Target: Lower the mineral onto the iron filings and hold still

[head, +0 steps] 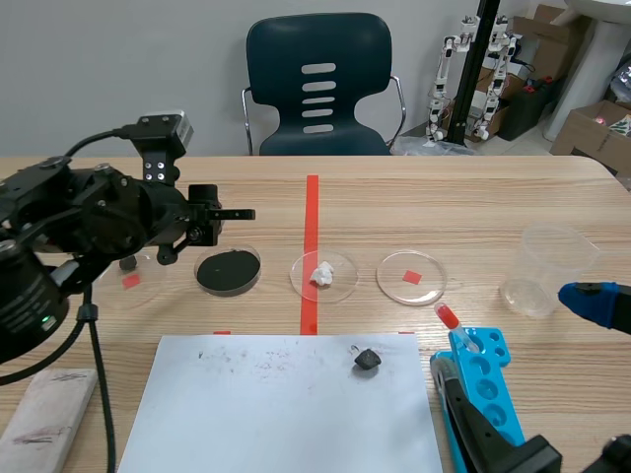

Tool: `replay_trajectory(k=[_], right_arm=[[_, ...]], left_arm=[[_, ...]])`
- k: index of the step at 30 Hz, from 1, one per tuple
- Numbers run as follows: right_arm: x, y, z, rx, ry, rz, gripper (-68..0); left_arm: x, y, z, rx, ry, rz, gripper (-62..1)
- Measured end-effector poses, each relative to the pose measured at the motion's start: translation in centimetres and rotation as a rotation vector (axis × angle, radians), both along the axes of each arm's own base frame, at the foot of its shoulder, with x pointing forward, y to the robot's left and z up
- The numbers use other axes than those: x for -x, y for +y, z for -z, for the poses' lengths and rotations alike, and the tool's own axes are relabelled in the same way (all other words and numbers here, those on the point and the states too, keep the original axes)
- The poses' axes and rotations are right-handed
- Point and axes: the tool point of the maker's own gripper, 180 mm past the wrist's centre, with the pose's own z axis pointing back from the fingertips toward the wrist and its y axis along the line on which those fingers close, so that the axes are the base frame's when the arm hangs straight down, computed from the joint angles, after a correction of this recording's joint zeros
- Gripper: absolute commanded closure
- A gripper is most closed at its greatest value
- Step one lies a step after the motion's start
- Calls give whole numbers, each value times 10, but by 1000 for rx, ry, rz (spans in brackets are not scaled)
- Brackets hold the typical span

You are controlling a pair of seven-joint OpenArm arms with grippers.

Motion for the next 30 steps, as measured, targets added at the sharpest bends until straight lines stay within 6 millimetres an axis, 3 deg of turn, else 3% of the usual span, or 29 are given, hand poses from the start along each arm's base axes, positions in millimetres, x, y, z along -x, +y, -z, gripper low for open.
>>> replay_trajectory(k=[5,11,16,20,25,30], right_arm=[[0,0,0,0,0,0,-679],[0,0,0,0,0,0,-679],[0,0,0,0,0,1,-679],[0,0,0,0,0,1,-679],[0,0,0,0,0,0,-679],[0,0,0,0,0,0,-679]], left_arm=[[22,12,-32,-43,-166,40,-100],[65,15,-60,-123,-309,147,-100],[115,-8,-74,-222,-385,360,-100],[152,-29,-91,-177,-478,454,-100],[186,-43,-92,-143,-517,505,-100],[203,-46,-84,-127,-494,522,-100]])
